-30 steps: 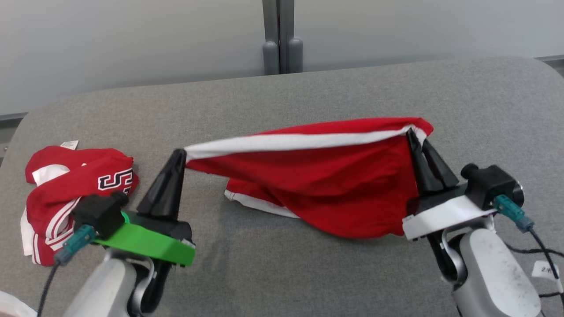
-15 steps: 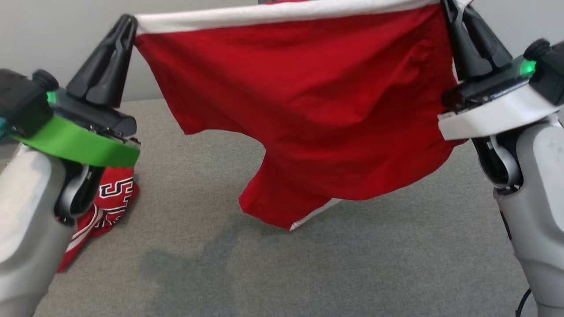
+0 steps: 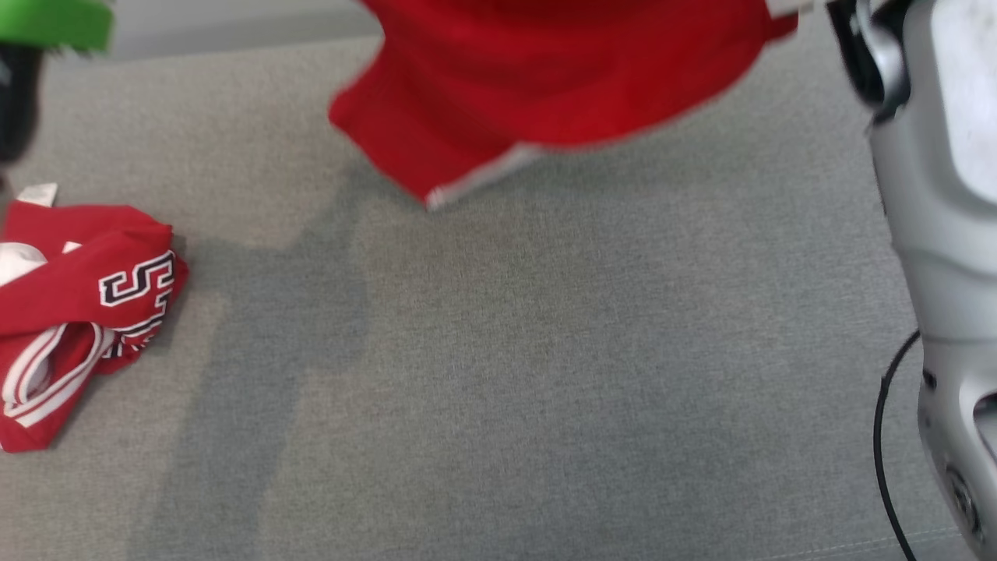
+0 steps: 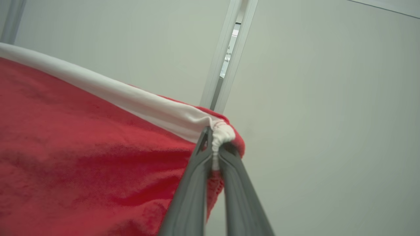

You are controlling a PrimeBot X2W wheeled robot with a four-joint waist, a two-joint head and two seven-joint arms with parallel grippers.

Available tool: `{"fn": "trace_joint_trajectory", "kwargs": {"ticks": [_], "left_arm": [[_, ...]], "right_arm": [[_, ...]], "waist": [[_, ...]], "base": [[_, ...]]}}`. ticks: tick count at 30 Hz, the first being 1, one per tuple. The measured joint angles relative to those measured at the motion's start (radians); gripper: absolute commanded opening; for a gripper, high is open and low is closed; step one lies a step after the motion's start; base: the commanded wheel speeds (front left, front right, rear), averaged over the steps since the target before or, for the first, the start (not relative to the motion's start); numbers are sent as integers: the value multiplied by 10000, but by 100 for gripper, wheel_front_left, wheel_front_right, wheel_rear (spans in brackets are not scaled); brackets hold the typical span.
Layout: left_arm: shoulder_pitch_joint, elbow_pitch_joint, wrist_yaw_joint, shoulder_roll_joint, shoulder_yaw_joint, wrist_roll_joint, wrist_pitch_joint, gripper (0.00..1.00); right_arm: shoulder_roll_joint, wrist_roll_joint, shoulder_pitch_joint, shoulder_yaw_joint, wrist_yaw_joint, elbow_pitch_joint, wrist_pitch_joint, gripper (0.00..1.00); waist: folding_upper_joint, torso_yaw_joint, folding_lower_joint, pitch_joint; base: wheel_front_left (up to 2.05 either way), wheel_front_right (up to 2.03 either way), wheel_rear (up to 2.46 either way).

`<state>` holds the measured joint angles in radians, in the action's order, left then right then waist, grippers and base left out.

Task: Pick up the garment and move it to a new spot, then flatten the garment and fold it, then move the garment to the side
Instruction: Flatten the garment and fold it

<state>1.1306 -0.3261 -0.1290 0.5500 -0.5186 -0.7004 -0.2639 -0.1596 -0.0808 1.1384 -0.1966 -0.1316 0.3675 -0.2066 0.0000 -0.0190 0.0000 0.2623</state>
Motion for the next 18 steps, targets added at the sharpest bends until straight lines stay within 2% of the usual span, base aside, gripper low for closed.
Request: {"fn": "trace_joint_trajectory", "kwargs": {"ticks": [4,9,12,18], "left_arm": [[970,-73,-6,-230,510,334,-2,0],[879,188,-27,-644,627,522,-2,0],[-259,376,-27,-863,754,523,-2,0],[-3861,502,-29,-1678,1179,612,0,0]], "right_arm": [[295,813,1243,506,0,943,-374,0],[560,1210,1429,1160,0,1687,-533,0],[585,1302,604,1095,0,1841,-550,0],[485,694,-2585,915,0,1308,-552,0]], "waist": [[0,-19,1,765],[0,10,1,1446],[0,90,2,1624],[0,214,1,1287]], "base": [[0,0,0],[0,0,0],[0,0,0],[0,0,0]]}}
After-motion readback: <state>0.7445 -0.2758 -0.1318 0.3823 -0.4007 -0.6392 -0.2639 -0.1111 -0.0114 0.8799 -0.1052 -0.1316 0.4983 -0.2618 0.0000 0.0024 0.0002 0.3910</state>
